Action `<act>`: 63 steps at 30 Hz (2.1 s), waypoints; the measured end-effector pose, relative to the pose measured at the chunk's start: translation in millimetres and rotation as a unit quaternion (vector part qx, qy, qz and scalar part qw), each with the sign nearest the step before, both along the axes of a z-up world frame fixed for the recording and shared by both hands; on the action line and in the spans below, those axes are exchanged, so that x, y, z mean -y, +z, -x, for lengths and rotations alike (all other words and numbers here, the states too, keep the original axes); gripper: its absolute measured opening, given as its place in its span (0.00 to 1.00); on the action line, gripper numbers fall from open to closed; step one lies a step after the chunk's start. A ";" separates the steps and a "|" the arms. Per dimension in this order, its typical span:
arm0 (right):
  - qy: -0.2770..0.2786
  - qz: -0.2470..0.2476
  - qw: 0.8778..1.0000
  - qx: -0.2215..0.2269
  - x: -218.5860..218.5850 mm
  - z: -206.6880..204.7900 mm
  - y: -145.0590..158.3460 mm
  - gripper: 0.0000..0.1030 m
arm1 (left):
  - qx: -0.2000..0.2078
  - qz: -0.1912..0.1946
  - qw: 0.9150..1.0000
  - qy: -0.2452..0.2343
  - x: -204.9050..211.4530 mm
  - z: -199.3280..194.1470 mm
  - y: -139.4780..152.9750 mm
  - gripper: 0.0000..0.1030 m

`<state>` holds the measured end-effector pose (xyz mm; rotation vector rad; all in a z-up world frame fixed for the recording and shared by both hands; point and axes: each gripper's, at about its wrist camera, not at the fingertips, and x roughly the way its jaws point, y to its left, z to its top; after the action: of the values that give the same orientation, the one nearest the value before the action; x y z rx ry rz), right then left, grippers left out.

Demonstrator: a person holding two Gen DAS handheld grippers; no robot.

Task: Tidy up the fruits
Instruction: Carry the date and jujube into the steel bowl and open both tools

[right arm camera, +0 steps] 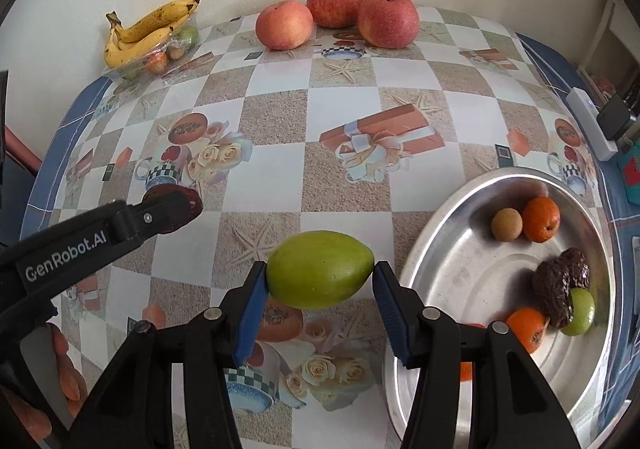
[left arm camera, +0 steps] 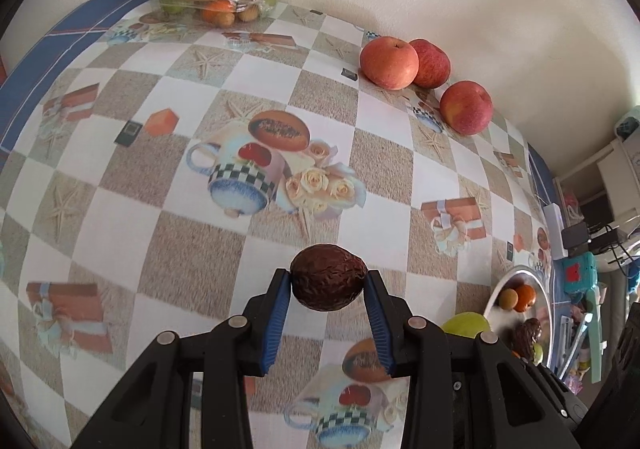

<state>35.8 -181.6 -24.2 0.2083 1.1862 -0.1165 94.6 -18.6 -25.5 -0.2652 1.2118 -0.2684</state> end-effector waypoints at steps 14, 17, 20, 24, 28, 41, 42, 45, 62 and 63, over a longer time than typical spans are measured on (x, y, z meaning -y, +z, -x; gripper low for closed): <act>-0.036 -0.017 0.999 0.005 24.9 28.8 11.0 0.53 | 0.022 -0.001 1.000 -0.017 4.2 32.5 15.8 0.39; -0.049 -0.015 0.999 0.006 35.8 31.7 11.1 0.53 | 0.027 0.001 0.999 -0.027 11.7 34.9 17.4 0.39; -0.066 -0.020 0.998 0.004 49.5 33.4 9.0 0.53 | 0.035 0.001 0.998 -0.045 25.2 40.0 19.2 0.39; -0.085 -0.018 0.996 0.003 66.0 37.6 8.0 0.53 | 0.051 -0.006 0.996 -0.077 45.5 48.8 23.5 0.39; -0.101 -0.009 0.995 0.004 83.7 43.0 7.7 0.54 | 0.066 -0.011 0.991 -0.114 70.8 60.2 26.7 0.39; -0.158 -0.037 0.986 0.023 128.1 60.6 12.1 0.54 | 0.117 -0.030 0.967 -0.227 135.1 91.7 28.6 0.39; -0.157 -0.031 0.987 0.025 127.3 60.4 13.5 0.54 | 0.119 -0.034 0.965 -0.230 136.8 92.7 27.9 0.39; -0.152 -0.027 0.988 0.028 125.5 59.6 15.1 0.54 | 0.117 -0.033 0.964 -0.238 138.9 93.7 25.4 0.39; -0.141 -0.035 0.989 0.026 121.0 56.2 10.7 0.54 | 0.105 -0.038 0.962 -0.250 141.1 93.0 18.4 0.41; -0.140 -0.034 0.989 0.027 120.7 56.1 11.2 0.54 | 0.103 -0.039 0.963 -0.246 139.1 91.3 17.9 0.41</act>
<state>-20.3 -302.3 -13.0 0.4360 1.1022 -0.3153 3.3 -157.7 -7.7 0.1368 1.0640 -0.6617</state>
